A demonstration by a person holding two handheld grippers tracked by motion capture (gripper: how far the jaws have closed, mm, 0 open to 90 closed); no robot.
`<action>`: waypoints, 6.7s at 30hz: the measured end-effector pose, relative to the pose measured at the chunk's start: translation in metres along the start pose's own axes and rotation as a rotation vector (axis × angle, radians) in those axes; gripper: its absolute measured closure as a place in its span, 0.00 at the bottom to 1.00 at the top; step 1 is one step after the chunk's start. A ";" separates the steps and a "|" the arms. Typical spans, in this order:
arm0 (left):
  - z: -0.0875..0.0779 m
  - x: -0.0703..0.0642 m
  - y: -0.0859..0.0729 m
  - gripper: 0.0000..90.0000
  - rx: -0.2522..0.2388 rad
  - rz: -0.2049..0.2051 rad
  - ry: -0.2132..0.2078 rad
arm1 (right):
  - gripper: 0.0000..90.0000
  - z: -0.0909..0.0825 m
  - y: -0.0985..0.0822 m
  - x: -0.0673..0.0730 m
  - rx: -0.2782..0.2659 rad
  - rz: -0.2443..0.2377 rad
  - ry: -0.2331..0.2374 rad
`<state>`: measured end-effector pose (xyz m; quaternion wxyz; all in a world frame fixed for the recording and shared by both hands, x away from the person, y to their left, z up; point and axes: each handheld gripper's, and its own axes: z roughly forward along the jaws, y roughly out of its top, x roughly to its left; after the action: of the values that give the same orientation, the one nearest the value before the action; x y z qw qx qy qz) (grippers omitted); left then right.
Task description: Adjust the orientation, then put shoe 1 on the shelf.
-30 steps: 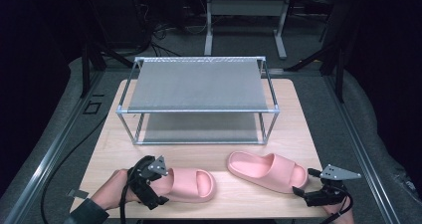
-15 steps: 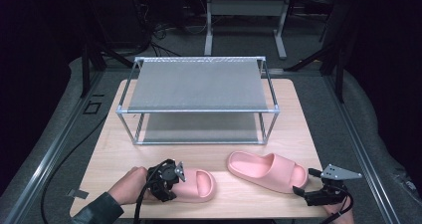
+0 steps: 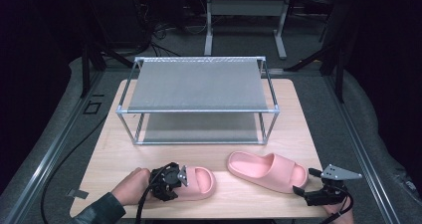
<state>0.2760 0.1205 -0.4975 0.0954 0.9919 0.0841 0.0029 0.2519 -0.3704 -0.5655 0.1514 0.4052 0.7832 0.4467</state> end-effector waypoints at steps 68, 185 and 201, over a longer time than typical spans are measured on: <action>-0.088 0.062 -0.040 0.93 -0.011 0.042 0.108 | 0.02 -0.001 -0.001 -0.001 -0.015 0.010 -0.006; -0.190 0.218 0.126 0.93 -0.031 -0.727 0.185 | 0.03 -0.001 -0.001 -0.003 -0.026 0.024 0.010; -0.161 0.242 0.130 0.93 -0.130 -0.878 0.323 | 0.03 -0.001 -0.001 -0.002 -0.022 0.021 0.005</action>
<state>0.5328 0.0657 -0.3172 0.1350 0.8415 0.5088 0.1217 0.2523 -0.3731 -0.5661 0.1494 0.4107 0.7741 0.4580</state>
